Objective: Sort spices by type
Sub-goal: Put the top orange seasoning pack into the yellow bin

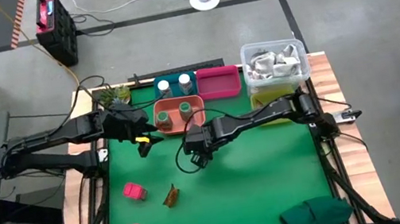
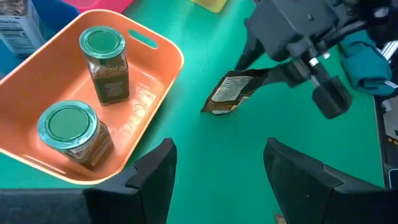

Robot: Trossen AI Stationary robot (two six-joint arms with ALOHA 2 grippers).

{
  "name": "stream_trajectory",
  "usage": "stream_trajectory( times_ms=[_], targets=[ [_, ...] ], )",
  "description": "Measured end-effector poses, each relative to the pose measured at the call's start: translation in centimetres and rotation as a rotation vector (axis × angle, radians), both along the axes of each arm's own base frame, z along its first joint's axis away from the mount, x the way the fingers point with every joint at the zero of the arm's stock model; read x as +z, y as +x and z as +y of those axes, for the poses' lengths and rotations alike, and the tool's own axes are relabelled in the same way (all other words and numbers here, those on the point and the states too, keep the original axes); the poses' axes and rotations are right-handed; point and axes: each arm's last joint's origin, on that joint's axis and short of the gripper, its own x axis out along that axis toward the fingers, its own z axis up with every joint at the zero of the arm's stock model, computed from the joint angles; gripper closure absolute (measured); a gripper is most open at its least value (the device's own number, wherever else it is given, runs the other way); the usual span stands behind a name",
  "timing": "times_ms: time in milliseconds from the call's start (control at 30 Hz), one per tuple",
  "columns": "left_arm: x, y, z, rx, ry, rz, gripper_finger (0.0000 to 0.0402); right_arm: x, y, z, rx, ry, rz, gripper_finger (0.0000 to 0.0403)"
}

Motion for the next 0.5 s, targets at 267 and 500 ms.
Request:
stream_trajectory(
  times_ms=[267,500],
  targets=[
    [0.5,-0.6,-0.1,0.004,0.008,-0.032,0.0174,1.2,-1.0,-1.1,-0.007,0.033,0.036,0.0378],
    [1.1,-1.5,-0.1,0.043,0.037,-0.067,0.0174,4.7,-3.7,-1.8,-0.021,0.008,0.082,0.0386]
  ],
)
